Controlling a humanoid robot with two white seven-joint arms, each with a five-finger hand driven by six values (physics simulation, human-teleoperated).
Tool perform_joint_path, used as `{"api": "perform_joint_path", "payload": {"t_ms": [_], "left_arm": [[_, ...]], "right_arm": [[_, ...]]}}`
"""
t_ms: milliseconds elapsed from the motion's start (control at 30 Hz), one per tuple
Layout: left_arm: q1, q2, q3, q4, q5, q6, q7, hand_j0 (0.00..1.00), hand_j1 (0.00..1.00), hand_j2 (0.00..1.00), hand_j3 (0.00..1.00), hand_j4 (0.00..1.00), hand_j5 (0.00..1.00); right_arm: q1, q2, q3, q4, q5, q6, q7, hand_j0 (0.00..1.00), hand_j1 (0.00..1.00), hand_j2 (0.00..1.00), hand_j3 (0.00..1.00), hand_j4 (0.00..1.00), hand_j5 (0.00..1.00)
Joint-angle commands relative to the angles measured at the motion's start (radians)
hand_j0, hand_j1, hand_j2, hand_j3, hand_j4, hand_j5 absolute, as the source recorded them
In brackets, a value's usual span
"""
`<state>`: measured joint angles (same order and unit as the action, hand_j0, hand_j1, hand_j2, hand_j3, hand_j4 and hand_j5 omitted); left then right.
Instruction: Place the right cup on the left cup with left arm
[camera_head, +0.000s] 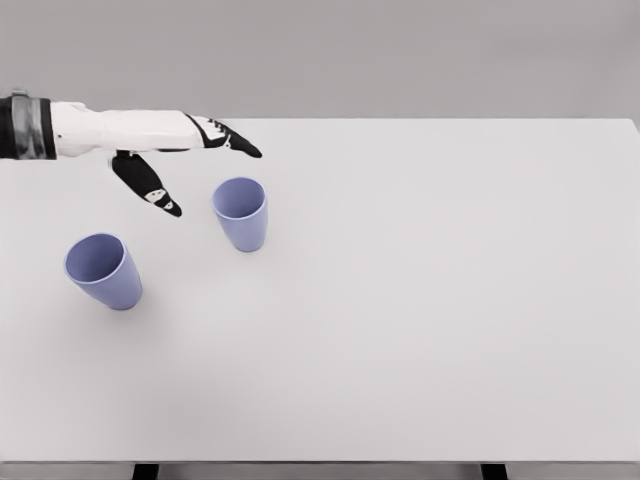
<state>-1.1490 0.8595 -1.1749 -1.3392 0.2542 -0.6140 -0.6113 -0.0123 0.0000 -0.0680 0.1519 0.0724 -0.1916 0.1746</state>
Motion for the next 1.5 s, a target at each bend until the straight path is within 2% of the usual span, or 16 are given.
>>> {"api": "perform_joint_path", "payload": {"t_ms": [0, 433, 533, 600, 767, 933, 1467], "left_arm": [[0.002, -0.048, 0.003, 0.005, -0.03, 0.003, 0.0, 1.0, 1.0, 1.0, 1.0, 1.0, 1.0], [0.032, -0.07, 0.028, 0.009, -0.044, 0.003, 0.0, 1.0, 1.0, 1.0, 1.0, 1.0, 1.0], [0.035, -0.092, 0.055, 0.083, -0.107, 0.003, 0.0, 1.0, 1.0, 1.0, 1.0, 1.0, 1.0], [0.051, -0.105, 0.06, 0.106, -0.115, 0.003, 0.0, 1.0, 1.0, 1.0, 1.0, 1.0, 1.0], [0.072, -0.157, 0.061, 0.126, -0.116, 0.003, 0.0, 1.0, 1.0, 1.0, 1.0, 1.0, 1.0], [0.094, -0.155, 0.061, 0.127, -0.116, 0.003, 0.0, 1.0, 1.0, 1.0, 1.0, 1.0, 1.0], [0.106, -0.162, 0.063, 0.155, -0.116, 0.003, 0.0, 1.0, 1.0, 1.0, 1.0, 1.0, 1.0]], "right_arm": [[0.0, 0.0, -0.001, 0.0, 0.0, 0.0, 0.0, 1.0, 1.0, 1.0, 1.0, 1.0, 1.0], [0.0, 0.0, 0.001, 0.0, 0.0, 0.0, 0.0, 1.0, 1.0, 1.0, 1.0, 1.0, 1.0], [0.0, 0.0, 0.001, 0.0, 0.0, 0.0, 0.0, 1.0, 1.0, 1.0, 1.0, 1.0, 1.0], [0.0, 0.0, 0.001, 0.0, 0.0, 0.0, 0.0, 1.0, 1.0, 1.0, 1.0, 1.0, 1.0], [0.0, 0.0, 0.001, 0.0, 0.001, 0.0, 0.0, 1.0, 1.0, 1.0, 1.0, 1.0, 1.0], [0.0, 0.0, 0.001, 0.0, 0.001, 0.0, 0.0, 1.0, 1.0, 1.0, 1.0, 1.0, 1.0], [0.0, 0.0, 0.001, 0.0, 0.0, 0.0, 0.0, 1.0, 1.0, 1.0, 1.0, 1.0, 1.0]]}}
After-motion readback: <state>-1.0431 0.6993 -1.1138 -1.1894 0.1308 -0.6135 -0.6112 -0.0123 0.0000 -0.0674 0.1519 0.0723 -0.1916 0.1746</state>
